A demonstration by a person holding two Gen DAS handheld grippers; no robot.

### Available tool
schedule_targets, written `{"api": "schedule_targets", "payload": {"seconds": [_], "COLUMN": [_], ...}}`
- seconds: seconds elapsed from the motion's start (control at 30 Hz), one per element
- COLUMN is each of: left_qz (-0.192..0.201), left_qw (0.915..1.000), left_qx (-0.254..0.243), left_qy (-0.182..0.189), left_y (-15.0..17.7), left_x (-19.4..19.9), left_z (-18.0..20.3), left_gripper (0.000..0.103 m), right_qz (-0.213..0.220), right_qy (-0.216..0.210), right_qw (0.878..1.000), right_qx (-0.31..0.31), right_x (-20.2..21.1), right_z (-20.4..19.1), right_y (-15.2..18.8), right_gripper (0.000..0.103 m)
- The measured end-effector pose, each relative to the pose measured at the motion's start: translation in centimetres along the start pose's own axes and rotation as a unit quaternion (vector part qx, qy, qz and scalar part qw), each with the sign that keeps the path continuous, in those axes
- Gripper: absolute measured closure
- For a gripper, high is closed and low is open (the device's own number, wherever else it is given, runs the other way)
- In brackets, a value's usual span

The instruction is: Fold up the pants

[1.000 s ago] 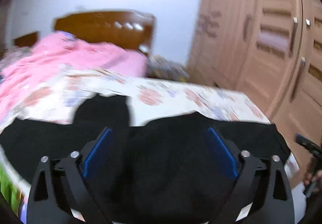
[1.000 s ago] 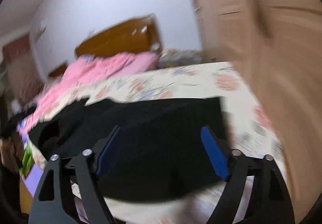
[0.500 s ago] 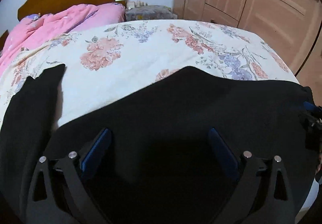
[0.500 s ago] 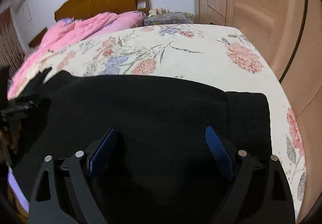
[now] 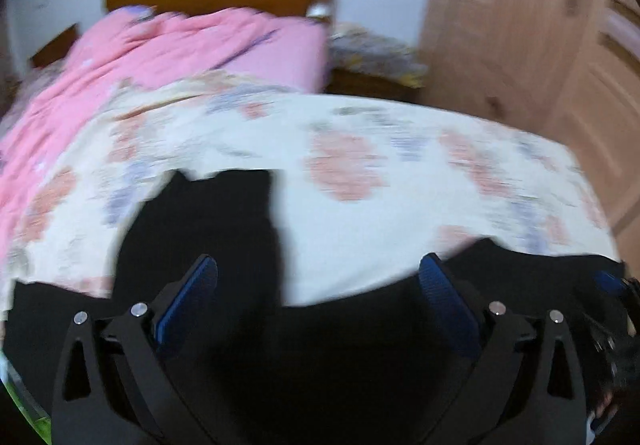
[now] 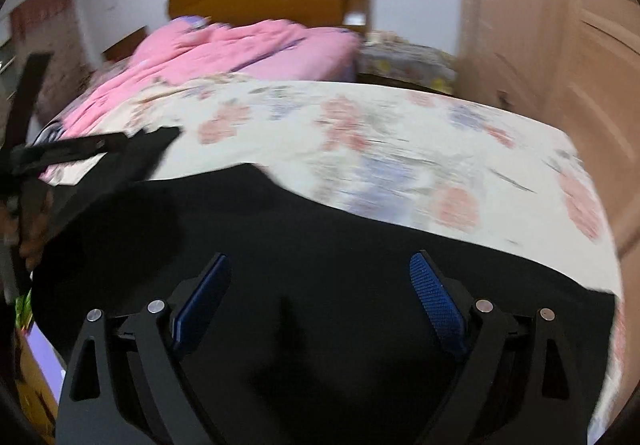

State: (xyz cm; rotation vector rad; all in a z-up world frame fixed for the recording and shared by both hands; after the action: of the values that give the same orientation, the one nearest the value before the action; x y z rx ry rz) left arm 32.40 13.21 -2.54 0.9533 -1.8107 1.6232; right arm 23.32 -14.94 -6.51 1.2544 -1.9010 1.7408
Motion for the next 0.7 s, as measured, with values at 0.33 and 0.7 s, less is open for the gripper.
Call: {"api": "schedule_targets", "payload": {"seconds": [0.33,0.7], "left_qz": [-0.041,-0.103], "left_qw": [0.9941,0.9906], "left_qx": [-0.08,-0.081], "left_qy": [-0.06,-0.038], "left_y": [0.3,1.7], "left_x": [-3.7,-9.3], "left_z": [-2.1,-1.3], "left_gripper": [0.003,0.08], "right_qz": [-0.049,-0.052], "right_qy": [-0.033,-0.05], "right_qw": [0.998,0.997], "right_qx": [0.008,-0.006], "right_x": [-6.6,-7.0], "right_z": [-3.0,-2.6], "right_y": [1.5,1.7], "right_gripper": [0.006,0.005]}}
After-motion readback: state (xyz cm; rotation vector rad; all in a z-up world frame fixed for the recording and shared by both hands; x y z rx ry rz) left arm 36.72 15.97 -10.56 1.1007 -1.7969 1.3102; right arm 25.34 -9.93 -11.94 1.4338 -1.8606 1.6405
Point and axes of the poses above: each gripper's, at about its wrist camera, not at the fingertips, and x roughly against the way its jaws point, z to its right, y to its underside, the point moved 6 cm from there along -x, roughly the way its jaws point, and after that the axes turned 12 degrees about -y, right-handed, at the moved point
